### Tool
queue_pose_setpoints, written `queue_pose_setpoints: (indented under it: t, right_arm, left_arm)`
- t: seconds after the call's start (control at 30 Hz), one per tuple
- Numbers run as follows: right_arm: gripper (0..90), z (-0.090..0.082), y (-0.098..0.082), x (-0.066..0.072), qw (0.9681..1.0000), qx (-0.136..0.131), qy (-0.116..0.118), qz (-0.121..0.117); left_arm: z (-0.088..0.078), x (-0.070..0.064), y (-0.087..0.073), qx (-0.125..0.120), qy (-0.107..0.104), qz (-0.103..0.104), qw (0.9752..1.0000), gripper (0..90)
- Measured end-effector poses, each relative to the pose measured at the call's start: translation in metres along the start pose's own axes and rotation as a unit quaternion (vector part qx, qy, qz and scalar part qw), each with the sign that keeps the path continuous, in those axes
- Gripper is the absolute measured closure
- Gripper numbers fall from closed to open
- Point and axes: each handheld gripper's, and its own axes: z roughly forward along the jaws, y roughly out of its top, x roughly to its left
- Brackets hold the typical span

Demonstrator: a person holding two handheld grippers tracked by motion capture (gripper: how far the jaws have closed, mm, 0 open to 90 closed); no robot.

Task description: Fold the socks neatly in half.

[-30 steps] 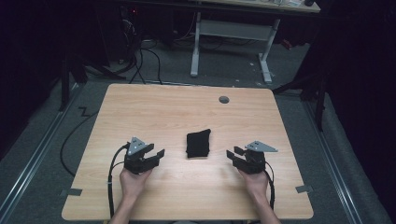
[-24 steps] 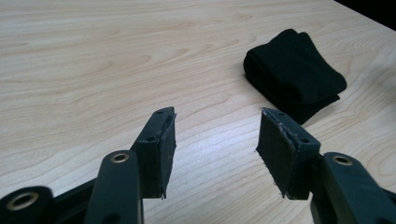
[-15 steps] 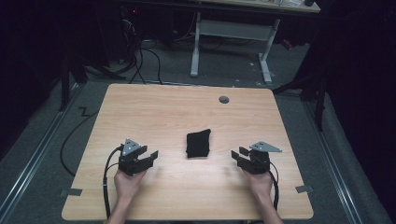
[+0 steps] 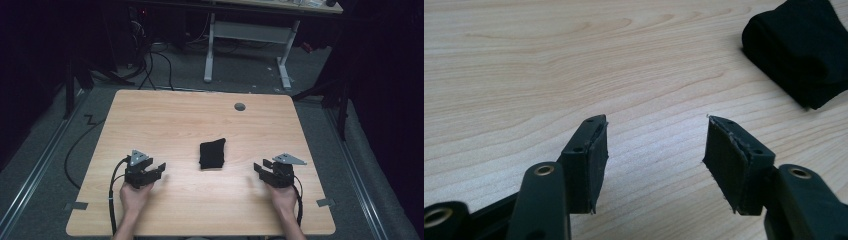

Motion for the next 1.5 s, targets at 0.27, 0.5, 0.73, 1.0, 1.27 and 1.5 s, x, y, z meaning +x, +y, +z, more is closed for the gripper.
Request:
queue_pose_setpoints:
  t: [0.27, 0.5, 0.73, 1.0, 1.27, 1.5]
  right_arm:
    - [51.3, 0.005, -0.005, -0.008, 0.9995, 0.018, -0.026, 0.002]
    - [49.4, 0.008, -0.008, -0.013, 0.9982, 0.034, -0.049, -0.005]
    - [46.5, 0.01, -0.01, -0.017, 0.9968, 0.044, -0.066, -0.01]
    - [37.6, 0.015, -0.013, -0.02, 0.995, 0.063, -0.076, -0.014]
    - [35.3, 0.016, -0.015, -0.022, 0.9952, 0.053, -0.083, -0.009]
    - [35.0, 0.016, -0.016, -0.022, 0.9953, 0.053, -0.081, -0.01]
  left_arm:
    - [0.004, 0.002, -0.001, 0.013, 0.017, 0.002, 0.9998, 41.4]
    - [0.007, 0.002, -0.003, 0.023, 0.033, 0.01, 0.9991, 40.1]
    - [0.01, 0.002, -0.004, 0.034, 0.047, 0.017, 0.9982, 38.6]
    - [0.012, 0.002, -0.005, 0.039, 0.061, 0.028, 0.997, 37.0]
    - [0.013, 0.001, -0.005, 0.044, 0.068, 0.032, 0.9962, 31.7]
    - [0.013, 0.001, -0.005, 0.046, 0.066, 0.034, 0.9962, 29.0]
